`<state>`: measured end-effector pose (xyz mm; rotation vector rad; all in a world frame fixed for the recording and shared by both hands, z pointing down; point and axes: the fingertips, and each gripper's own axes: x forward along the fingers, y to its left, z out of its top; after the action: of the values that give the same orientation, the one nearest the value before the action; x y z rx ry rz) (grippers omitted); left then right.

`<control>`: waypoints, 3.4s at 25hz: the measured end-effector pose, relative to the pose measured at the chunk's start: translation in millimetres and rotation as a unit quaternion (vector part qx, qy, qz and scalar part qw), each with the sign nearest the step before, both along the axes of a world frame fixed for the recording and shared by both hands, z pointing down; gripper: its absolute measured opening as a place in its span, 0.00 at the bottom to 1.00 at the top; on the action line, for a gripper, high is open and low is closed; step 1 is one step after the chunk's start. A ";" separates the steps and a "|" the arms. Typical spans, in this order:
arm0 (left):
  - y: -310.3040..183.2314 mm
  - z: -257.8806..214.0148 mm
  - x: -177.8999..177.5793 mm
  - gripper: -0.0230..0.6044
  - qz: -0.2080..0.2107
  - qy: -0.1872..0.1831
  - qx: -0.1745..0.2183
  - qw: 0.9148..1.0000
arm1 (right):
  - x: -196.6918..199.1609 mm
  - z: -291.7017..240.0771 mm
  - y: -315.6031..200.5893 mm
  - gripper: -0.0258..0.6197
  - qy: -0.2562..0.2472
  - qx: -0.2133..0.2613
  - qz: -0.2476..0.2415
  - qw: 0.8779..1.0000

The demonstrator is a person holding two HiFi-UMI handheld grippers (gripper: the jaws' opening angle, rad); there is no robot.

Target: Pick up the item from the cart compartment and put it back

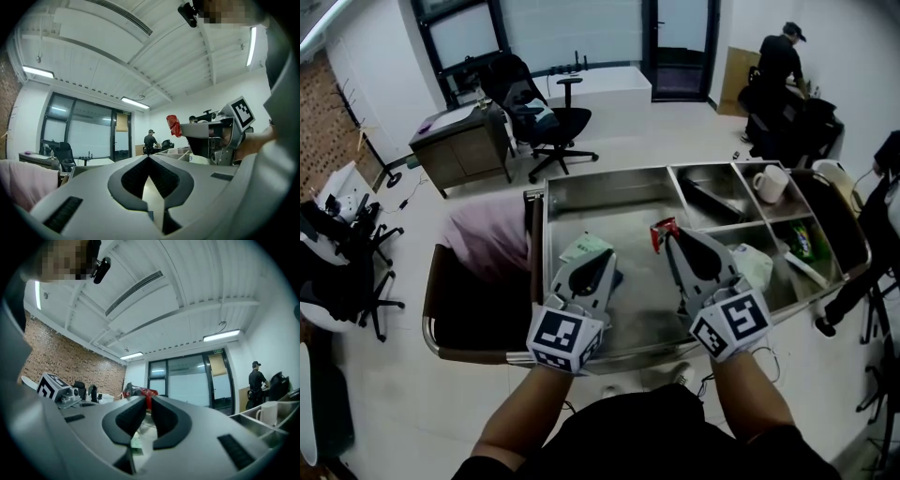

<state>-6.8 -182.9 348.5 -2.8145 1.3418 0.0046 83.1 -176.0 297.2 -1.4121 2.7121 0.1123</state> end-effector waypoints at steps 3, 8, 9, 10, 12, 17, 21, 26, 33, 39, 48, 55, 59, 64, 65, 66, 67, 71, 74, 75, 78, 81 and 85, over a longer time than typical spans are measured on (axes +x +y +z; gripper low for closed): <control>0.5 2.2 2.4 0.04 0.004 -0.004 0.003 1.000 | 6.0 4.1 -4.5 0.13 -0.005 0.027 0.017 0.999; 2.3 -0.4 5.1 0.04 0.006 -0.001 0.004 1.000 | 9.1 17.3 -17.6 0.13 -0.015 0.017 0.024 0.999; 2.7 -1.4 5.0 0.04 0.007 0.000 0.003 1.000 | 7.6 20.7 -18.6 0.13 -0.014 0.010 0.023 1.000; 2.6 -1.9 4.4 0.04 0.007 0.002 0.002 1.000 | 5.7 23.9 -19.1 0.13 -0.013 0.005 0.021 1.000; 0.5 -1.1 2.1 0.04 0.006 0.006 0.003 1.000 | 1.4 29.2 -20.0 0.13 -0.007 -0.002 0.016 1.000; 0.2 1.6 1.6 0.04 0.000 -0.002 0.000 1.000 | -4.2 41.8 -22.9 0.13 -0.002 -0.025 0.005 1.000; 0.3 1.7 2.1 0.04 -0.002 -0.007 0.001 1.000 | -4.5 47.1 -25.0 0.13 -0.008 -0.041 -0.002 0.999; 1.1 3.2 4.7 0.04 0.001 -0.021 0.008 1.000 | -9.3 50.6 -24.2 0.13 -0.001 -0.050 -0.013 0.999; -2.5 2.7 0.3 0.04 -0.009 -0.011 0.010 1.000 | -12.7 50.9 -22.8 0.13 0.011 -0.046 -0.020 0.999; -1.6 0.4 -0.1 0.04 -0.010 -0.008 0.005 1.000 | -12.9 50.7 -22.7 0.13 0.008 -0.047 -0.019 0.999; -1.6 -1.2 -1.1 0.04 -0.012 -0.005 0.006 1.000 | -12.7 51.7 -22.3 0.13 0.006 -0.051 -0.021 0.998; -4.5 -0.2 -4.1 0.04 -0.016 -0.004 0.011 1.000 | -11.9 52.4 -22.0 0.13 0.004 -0.054 -0.019 0.998; -7.3 -0.4 -8.5 0.04 -0.024 0.008 0.000 1.000 | -9.2 52.3 -23.3 0.13 -0.001 -0.058 -0.014 0.998; -5.7 0.7 -6.1 0.04 -0.021 0.003 0.004 1.000 | -9.1 39.7 -34.2 0.13 -0.001 -0.072 -0.021 0.997; -5.2 0.6 -4.8 0.04 -0.019 0.002 0.004 1.000 | -10.4 34.3 -38.5 0.13 0.007 -0.072 -0.022 0.997; -4.6 0.4 -4.0 0.04 -0.017 0.001 0.004 1.000 | -12.8 29.1 -43.6 0.13 0.020 -0.072 -0.023 0.997; -4.3 0.3 -3.7 0.04 -0.016 0.001 0.004 1.000 | -15.9 24.4 -49.6 0.13 0.034 -0.071 -0.024 0.997; -4.1 -0.1 -3.3 0.04 -0.015 0.002 0.003 1.000 | -25.8 13.7 -78.2 0.13 0.077 -0.071 -0.021 0.994; -4.5 0.2 -1.9 0.04 -0.011 0.001 0.003 1.000 | -30.9 13.9 -99.6 0.13 0.090 -0.086 -0.017 0.992; -4.9 0.5 -1.5 0.04 -0.010 -0.001 0.005 1.000 | -33.3 14.8 -107.1 0.13 0.094 -0.092 -0.018 0.991; -4.4 2.2 0.2 0.04 -0.007 -0.003 0.004 1.000 | -41.1 18.7 -127.7 0.13 0.104 -0.115 -0.022 0.988; -3.6 2.4 1.2 0.04 -0.004 -0.005 0.004 1.000 | -48.0 21.5 -146.2 0.13 0.117 -0.129 -0.023 0.985; -4.1 2.7 1.2 0.04 -0.004 -0.004 0.008 1.000 | -56.2 36.8 -178.3 0.13 0.161 -0.147 -0.009 0.976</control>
<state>-5.5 -187.0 351.2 -2.7934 1.3469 0.0039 26.9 -354.4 334.0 -1.5624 3.1123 -0.0731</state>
